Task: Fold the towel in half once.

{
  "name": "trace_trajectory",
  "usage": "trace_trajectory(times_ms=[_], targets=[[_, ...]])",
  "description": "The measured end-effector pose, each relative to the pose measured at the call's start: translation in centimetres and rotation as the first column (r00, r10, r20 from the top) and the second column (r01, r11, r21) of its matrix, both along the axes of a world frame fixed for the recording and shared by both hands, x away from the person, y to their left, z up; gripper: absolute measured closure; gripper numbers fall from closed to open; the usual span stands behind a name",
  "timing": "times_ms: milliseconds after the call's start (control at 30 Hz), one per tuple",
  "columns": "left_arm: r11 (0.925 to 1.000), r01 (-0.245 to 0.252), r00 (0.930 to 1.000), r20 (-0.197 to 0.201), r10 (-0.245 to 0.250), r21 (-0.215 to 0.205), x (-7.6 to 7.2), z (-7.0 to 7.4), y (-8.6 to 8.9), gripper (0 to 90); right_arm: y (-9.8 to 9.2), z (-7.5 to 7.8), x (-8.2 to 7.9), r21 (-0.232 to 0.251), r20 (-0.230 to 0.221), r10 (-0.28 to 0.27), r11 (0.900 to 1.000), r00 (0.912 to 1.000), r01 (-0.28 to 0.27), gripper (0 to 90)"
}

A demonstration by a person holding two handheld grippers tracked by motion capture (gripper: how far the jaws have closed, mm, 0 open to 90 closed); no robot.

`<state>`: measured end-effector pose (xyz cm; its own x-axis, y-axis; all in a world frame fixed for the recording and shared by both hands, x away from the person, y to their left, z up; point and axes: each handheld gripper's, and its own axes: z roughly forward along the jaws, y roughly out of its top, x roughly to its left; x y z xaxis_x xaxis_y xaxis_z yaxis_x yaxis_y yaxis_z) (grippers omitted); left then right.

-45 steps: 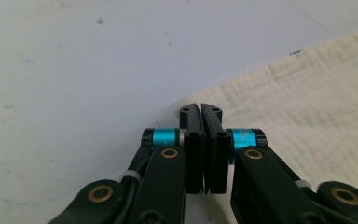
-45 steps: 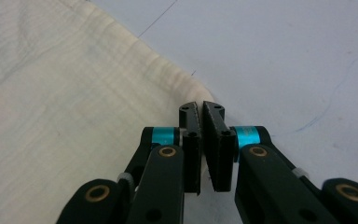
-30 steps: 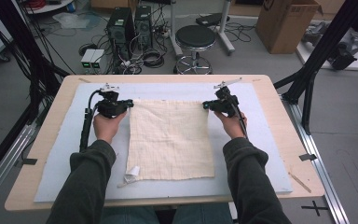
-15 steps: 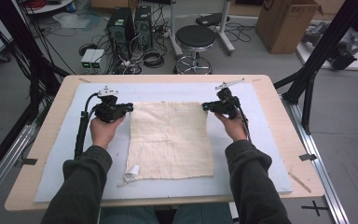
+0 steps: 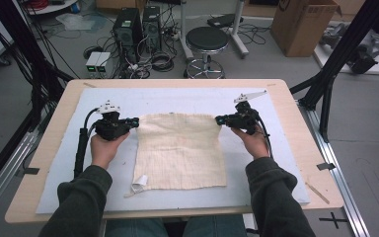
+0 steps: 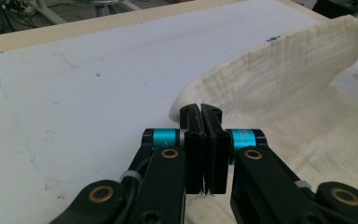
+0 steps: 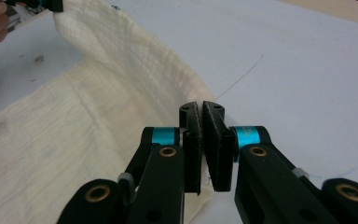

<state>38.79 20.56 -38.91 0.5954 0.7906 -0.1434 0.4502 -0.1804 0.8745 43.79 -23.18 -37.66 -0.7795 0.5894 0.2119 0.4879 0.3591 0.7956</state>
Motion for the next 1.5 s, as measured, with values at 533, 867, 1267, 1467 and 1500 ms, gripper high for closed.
trace_trajectory(times_ms=[533,867,1267,1467,1500], targets=[[0.9948,0.094,0.9953,0.019,-0.095,0.038,-3.7,-0.4,-0.2,87.7,-0.7,-0.3,-3.4,0.010,0.001,0.065,0.998,0.9979,-0.065,85.9],[0.9913,0.123,0.9922,0.012,-0.124,0.047,-5.7,-1.1,0.0,87.7,-1.2,-1.5,-5.3,0.006,-0.012,0.092,0.996,0.9957,-0.091,85.9],[0.9842,0.164,0.9864,0.006,-0.165,0.068,-7.8,-1.7,0.2,87.6,-1.0,-2.2,-7.0,-0.002,-0.018,0.122,0.993,0.9924,-0.122,85.9],[0.9800,0.182,0.9833,-0.009,-0.182,0.080,-8.7,-2.4,0.3,87.6,-1.3,-2.7,-7.9,0.000,-0.027,0.126,0.992,0.9917,-0.126,85.9],[0.9805,0.181,0.9835,-0.010,-0.181,0.077,-8.9,-2.5,0.4,87.6,-1.3,-2.8,-8.0,0.002,-0.022,0.130,0.992,0.9913,-0.130,85.9]])
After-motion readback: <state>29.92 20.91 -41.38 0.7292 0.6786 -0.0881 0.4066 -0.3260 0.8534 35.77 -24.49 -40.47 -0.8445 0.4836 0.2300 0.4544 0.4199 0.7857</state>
